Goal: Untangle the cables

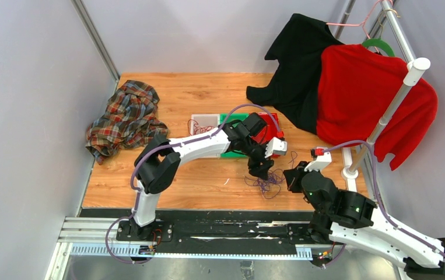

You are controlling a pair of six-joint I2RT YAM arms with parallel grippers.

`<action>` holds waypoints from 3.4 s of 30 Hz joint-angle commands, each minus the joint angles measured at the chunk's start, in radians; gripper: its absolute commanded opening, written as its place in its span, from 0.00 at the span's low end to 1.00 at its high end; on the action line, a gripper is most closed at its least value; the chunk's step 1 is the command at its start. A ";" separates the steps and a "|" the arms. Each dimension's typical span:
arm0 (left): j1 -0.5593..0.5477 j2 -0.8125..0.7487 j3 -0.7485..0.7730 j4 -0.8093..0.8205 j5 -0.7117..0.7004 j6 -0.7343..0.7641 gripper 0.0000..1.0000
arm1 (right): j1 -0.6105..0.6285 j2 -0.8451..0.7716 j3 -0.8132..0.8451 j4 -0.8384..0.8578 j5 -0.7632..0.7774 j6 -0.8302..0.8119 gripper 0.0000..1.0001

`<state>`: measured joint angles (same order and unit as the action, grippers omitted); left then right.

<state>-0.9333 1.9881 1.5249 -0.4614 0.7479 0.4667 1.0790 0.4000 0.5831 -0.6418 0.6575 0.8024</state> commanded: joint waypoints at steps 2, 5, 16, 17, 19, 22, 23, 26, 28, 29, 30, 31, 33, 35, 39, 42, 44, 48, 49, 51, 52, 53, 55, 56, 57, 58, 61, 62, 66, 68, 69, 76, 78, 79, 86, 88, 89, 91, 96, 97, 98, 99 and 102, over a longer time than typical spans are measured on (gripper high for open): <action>-0.012 0.031 0.034 -0.035 0.113 0.044 0.62 | -0.011 -0.010 0.014 -0.031 0.033 0.018 0.01; -0.015 0.040 0.027 0.003 0.071 0.011 0.56 | -0.011 -0.010 0.017 -0.031 0.031 0.018 0.01; 0.004 -0.060 0.042 -0.016 -0.210 -0.043 0.01 | -0.010 0.015 0.051 -0.095 0.030 0.055 0.32; 0.014 -0.097 0.044 -0.050 -0.222 -0.034 0.01 | -0.011 0.024 0.058 -0.097 0.021 0.054 0.41; 0.026 -0.165 0.050 -0.139 -0.259 0.003 0.01 | -0.011 0.056 0.083 -0.118 0.002 0.051 0.59; 0.027 -0.283 0.038 -0.255 -0.317 0.071 0.01 | -0.011 0.128 0.148 -0.205 -0.020 0.068 0.66; 0.027 -0.318 0.025 -0.272 -0.329 0.081 0.01 | -0.011 0.147 0.169 -0.230 -0.028 0.069 0.67; 0.027 -0.414 -0.007 -0.309 -0.331 0.089 0.01 | -0.011 0.158 0.193 -0.164 -0.069 -0.012 0.69; 0.027 -0.455 -0.010 -0.323 -0.333 0.078 0.01 | -0.012 0.150 0.176 -0.027 -0.128 -0.130 0.69; 0.027 -0.471 -0.007 -0.330 -0.332 0.074 0.01 | -0.011 0.151 0.166 0.043 -0.169 -0.177 0.69; 0.027 -0.485 -0.006 -0.338 -0.331 0.073 0.01 | -0.011 0.156 0.155 0.108 -0.196 -0.229 0.69; 0.027 -0.497 -0.003 -0.340 -0.330 0.069 0.01 | -0.011 0.166 0.146 0.166 -0.218 -0.274 0.69; 0.027 -0.512 0.009 -0.353 -0.328 0.059 0.01 | -0.011 0.190 0.135 0.277 -0.251 -0.340 0.70; 0.025 -0.524 0.031 -0.368 -0.322 0.044 0.01 | -0.011 0.212 0.105 0.409 -0.289 -0.397 0.70; 0.015 -0.544 0.067 -0.389 -0.323 0.032 0.01 | -0.010 0.276 0.060 0.633 -0.356 -0.447 0.70; 0.008 -0.556 0.096 -0.409 -0.317 0.031 0.01 | -0.010 0.339 0.048 0.735 -0.388 -0.469 0.70; 0.005 -0.560 0.117 -0.425 -0.313 0.032 0.01 | -0.010 0.377 0.043 0.789 -0.391 -0.480 0.70; 0.004 -0.557 0.172 -0.456 -0.292 0.038 0.01 | -0.010 0.463 0.037 0.884 -0.357 -0.486 0.70; 0.004 -0.555 0.194 -0.466 -0.279 0.038 0.01 | -0.010 0.486 0.037 0.897 -0.329 -0.485 0.70; 0.004 -0.549 0.253 -0.489 -0.259 0.029 0.01 | -0.011 0.531 0.029 0.944 -0.309 -0.491 0.70; 0.004 -0.546 0.290 -0.499 -0.249 0.026 0.01 | -0.011 0.554 0.015 0.982 -0.323 -0.499 0.70; 0.004 -0.543 0.339 -0.505 -0.238 0.021 0.01 | -0.011 0.580 0.006 1.016 -0.333 -0.504 0.70; 0.004 -0.539 0.417 -0.509 -0.225 0.011 0.00 | -0.011 0.648 -0.004 1.060 -0.343 -0.503 0.70; 0.004 -0.538 0.453 -0.509 -0.220 0.005 0.00 | -0.011 0.677 -0.007 1.072 -0.341 -0.502 0.69; 0.003 -0.535 0.493 -0.508 -0.218 -0.005 0.00 | -0.012 0.703 -0.013 1.091 -0.336 -0.495 0.68; 0.002 -0.532 0.532 -0.508 -0.217 -0.012 0.01 | -0.013 0.728 -0.024 1.113 -0.331 -0.490 0.67; 0.002 -0.520 0.640 -0.508 -0.217 -0.035 0.01 | -0.013 0.789 -0.085 1.184 -0.305 -0.462 0.63; 0.002 -0.514 0.678 -0.507 -0.222 -0.039 0.00 | -0.013 0.807 -0.104 1.206 -0.297 -0.449 0.62; 0.002 -0.474 0.847 -0.507 -0.263 -0.044 0.00 | -0.013 0.877 -0.182 1.288 -0.269 -0.394 0.54; 0.002 -0.456 0.919 -0.505 -0.284 -0.042 0.00 | -0.013 0.902 -0.215 1.304 -0.259 -0.361 0.50; 0.002 -0.443 0.959 -0.505 -0.294 -0.042 0.00 | -0.013 0.913 -0.230 1.304 -0.256 -0.341 0.48; 0.002 -0.453 1.017 -0.312 -0.414 -0.011 0.00 | -0.001 0.909 -0.345 1.271 -0.179 -0.220 0.38; 0.003 -0.468 0.993 -0.228 -0.454 0.011 0.00 | 0.009 0.887 -0.376 1.244 -0.147 -0.188 0.34; 0.002 -0.473 0.984 -0.197 -0.472 0.015 0.00 | 0.018 0.864 -0.388 1.227 -0.129 -0.181 0.33; -0.011 -0.500 0.898 -0.178 -0.492 0.088 0.00 | 0.071 0.424 -0.341 0.905 -0.035 -0.301 0.62; -0.013 -0.508 0.873 -0.178 -0.485 0.102 0.01 | 0.072 0.259 -0.316 0.863 -0.063 -0.368 0.67; -0.015 -0.508 0.868 -0.178 -0.481 0.105 0.00 | 0.073 0.212 -0.306 0.855 -0.078 -0.399 0.67; -0.021 -0.504 0.868 -0.178 -0.480 0.113 0.00 | 0.073 0.164 -0.273 0.849 -0.114 -0.461 0.68; -0.045 -0.490 0.889 -0.178 -0.500 0.171 0.00 | 0.073 0.251 -0.144 0.850 -0.268 -0.569 0.69; -0.052 -0.489 0.892 -0.178 -0.512 0.195 0.00 | 0.073 0.278 -0.119 0.847 -0.314 -0.584 0.70; -0.061 -0.488 0.894 -0.178 -0.523 0.228 0.00 | 0.073 0.300 -0.096 0.840 -0.339 -0.596 0.70; -0.067 -0.487 0.896 -0.175 -0.534 0.253 0.00 | 0.073 0.319 -0.078 0.830 -0.354 -0.601 0.70; -0.079 -0.483 0.902 -0.166 -0.556 0.329 0.00 | 0.073 0.344 -0.050 0.825 -0.380 -0.623 0.70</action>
<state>-0.9913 1.5021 2.3970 -0.6746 0.2401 0.6735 1.1393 0.7258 0.4854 0.2256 0.3660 0.2554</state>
